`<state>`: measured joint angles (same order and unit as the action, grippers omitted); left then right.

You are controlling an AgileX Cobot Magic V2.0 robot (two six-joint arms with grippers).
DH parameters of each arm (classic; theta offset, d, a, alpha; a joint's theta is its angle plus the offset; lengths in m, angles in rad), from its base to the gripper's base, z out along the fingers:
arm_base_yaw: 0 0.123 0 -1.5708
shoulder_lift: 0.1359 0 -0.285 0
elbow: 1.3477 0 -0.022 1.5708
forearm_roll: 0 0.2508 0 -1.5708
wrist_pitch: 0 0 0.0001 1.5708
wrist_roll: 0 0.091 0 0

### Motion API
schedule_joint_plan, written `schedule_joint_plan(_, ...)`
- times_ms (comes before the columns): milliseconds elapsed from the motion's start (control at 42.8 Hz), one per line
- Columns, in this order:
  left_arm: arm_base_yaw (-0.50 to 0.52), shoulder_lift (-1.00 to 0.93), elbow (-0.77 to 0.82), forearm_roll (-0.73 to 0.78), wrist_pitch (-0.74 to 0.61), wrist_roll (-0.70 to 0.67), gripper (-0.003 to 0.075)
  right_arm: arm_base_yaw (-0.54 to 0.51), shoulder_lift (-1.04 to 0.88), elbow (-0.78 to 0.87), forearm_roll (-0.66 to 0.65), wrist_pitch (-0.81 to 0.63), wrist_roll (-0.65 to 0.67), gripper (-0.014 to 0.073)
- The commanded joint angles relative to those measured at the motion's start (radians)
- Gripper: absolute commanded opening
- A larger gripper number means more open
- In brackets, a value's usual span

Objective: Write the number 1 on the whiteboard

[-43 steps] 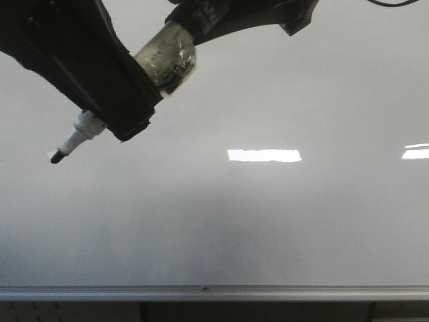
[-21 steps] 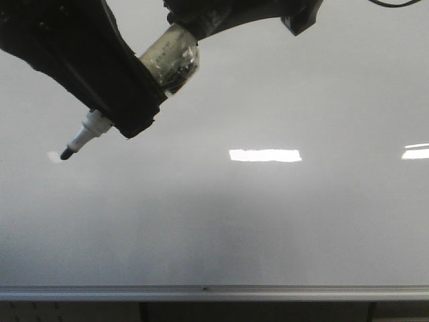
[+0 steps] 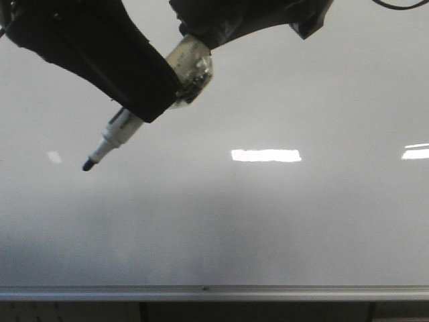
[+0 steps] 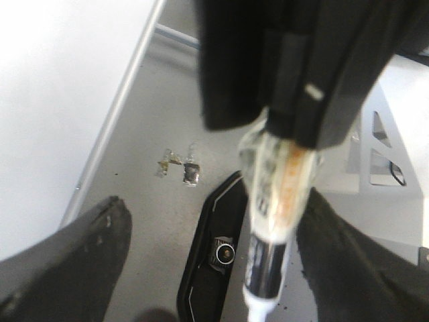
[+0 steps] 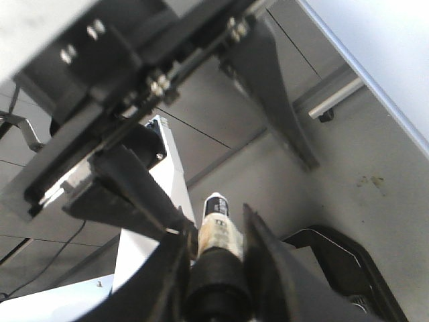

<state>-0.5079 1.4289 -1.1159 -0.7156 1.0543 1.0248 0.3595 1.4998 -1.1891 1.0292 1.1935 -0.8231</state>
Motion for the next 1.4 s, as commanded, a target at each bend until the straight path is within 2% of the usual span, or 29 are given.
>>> schedule_joint_plan(0,-0.006,-0.031,-0.030,-0.052,-0.026,-0.005,0.0522,-0.049,-0.071,-0.025,0.040,-0.017,0.011,-0.0059)
schedule_joint_plan(187,-0.006,-0.033,-0.030,-0.052,-0.026,-0.005,0.0518,-0.153,-0.180,0.015,-0.072,-0.237,0.057,-0.0059)
schedule_joint_plan(327,-0.006,-0.033,-0.030,-0.052,-0.026,-0.005,0.0469,-0.203,-0.306,0.120,-0.089,-0.422,0.050,-0.0059)
schedule_joint_plan(397,-0.006,-0.033,-0.030,-0.052,-0.028,-0.005,0.0408,-0.204,-0.393,0.189,-0.097,-0.526,0.040,-0.0059)
schedule_joint_plan(491,-0.006,-0.033,-0.030,-0.050,-0.044,-0.005,0.0280,-0.204,-0.499,0.279,-0.097,-0.640,0.029,-0.0059)
schedule_joint_plan(654,0.000,-0.033,-0.030,-0.039,-0.122,-0.005,0.0020,-0.204,-0.680,0.419,-0.097,-0.762,0.029,-0.0059)
schedule_joint_plan(701,0.010,-0.033,-0.030,-0.039,-0.152,-0.018,-0.0018,-0.204,-0.716,0.448,-0.097,-0.777,0.029,-0.0059)
schedule_joint_plan(818,0.069,-0.053,-0.030,-0.021,-0.209,-0.116,-0.0020,-0.204,-0.784,0.498,-0.097,-0.792,0.029,-0.0059)
schedule_joint_plan(911,0.150,-0.107,-0.016,0.035,-0.276,-0.255,-0.0020,-0.204,-0.788,0.503,-0.097,-0.789,0.029,-0.0059)
schedule_joint_plan(981,0.227,-0.198,0.051,0.062,-0.403,-0.338,-0.0020,-0.204,-0.784,0.503,-0.095,-0.790,0.029,-0.0059)
schedule_joint_plan(1168,0.374,-0.480,0.302,0.064,-0.637,-0.353,-0.0020,-0.204,-0.783,0.503,-0.095,-0.793,0.029,-0.0059)
schedule_joint_plan(1379,0.462,-0.788,0.577,0.060,-0.754,-0.353,-0.0020,-0.204,-0.783,0.503,-0.088,-0.789,0.029,-0.0059)
